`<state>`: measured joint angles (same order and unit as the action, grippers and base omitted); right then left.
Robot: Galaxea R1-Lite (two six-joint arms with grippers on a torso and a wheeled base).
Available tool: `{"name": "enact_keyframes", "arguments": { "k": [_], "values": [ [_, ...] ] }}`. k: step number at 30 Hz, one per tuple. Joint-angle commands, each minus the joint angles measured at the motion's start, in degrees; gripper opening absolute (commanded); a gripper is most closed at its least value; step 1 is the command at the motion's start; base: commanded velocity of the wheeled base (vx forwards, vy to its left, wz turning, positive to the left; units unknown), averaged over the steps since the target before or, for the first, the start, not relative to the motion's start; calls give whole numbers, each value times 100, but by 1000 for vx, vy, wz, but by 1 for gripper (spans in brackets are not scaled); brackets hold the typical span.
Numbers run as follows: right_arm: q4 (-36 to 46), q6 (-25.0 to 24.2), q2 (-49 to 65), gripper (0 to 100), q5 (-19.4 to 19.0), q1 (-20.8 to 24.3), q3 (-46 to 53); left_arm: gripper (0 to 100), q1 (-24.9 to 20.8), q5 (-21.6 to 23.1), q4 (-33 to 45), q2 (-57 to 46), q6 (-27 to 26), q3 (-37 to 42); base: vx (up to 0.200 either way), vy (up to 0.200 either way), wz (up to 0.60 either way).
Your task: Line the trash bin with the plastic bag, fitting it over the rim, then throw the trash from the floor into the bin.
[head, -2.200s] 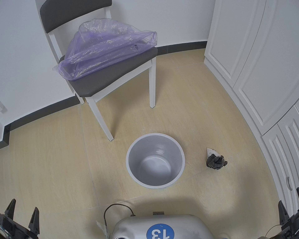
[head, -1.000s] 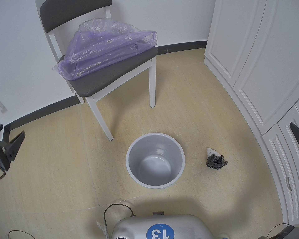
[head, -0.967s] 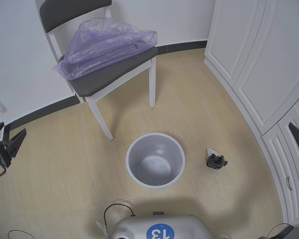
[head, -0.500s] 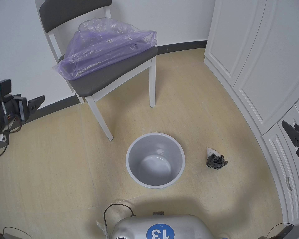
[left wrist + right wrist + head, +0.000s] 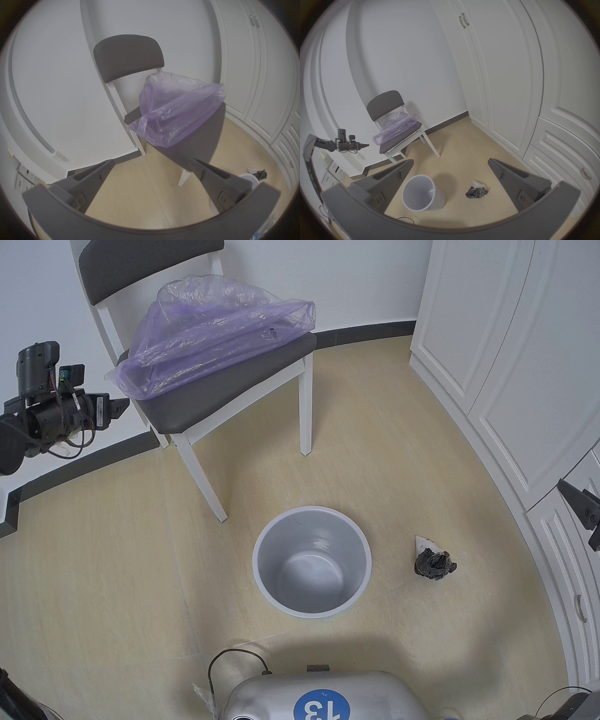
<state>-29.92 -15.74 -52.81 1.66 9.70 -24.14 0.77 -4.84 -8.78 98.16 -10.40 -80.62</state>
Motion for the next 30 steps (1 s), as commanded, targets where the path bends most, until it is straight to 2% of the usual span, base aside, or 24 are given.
{"name": "enact_keyframes", "arguments": {
  "k": [1,7,13,19,20,30],
  "values": [
    [-41,-26,-36,100,1,23,-12,100,134,-79,-1,1047,55,-921,0,0,0],
    [-67,-26,-45,100,1,23,-3,100,134,-79,-54,1329,372,-1343,0,0,0],
    [-76,-26,-36,100,1,23,6,100,134,-122,-441,1671,389,-1668,0,0,0],
    [-76,-17,-1,100,1,23,-3,100,125,-219,-502,1698,460,-1641,0,0,0],
    [-76,-17,8,100,1,23,-3,0,117,-202,-511,1707,521,-1668,0,0,0],
    [-76,1,-10,100,-8,32,76,0,90,-79,-414,1891,592,-1861,0,0,0]
  ]
}}
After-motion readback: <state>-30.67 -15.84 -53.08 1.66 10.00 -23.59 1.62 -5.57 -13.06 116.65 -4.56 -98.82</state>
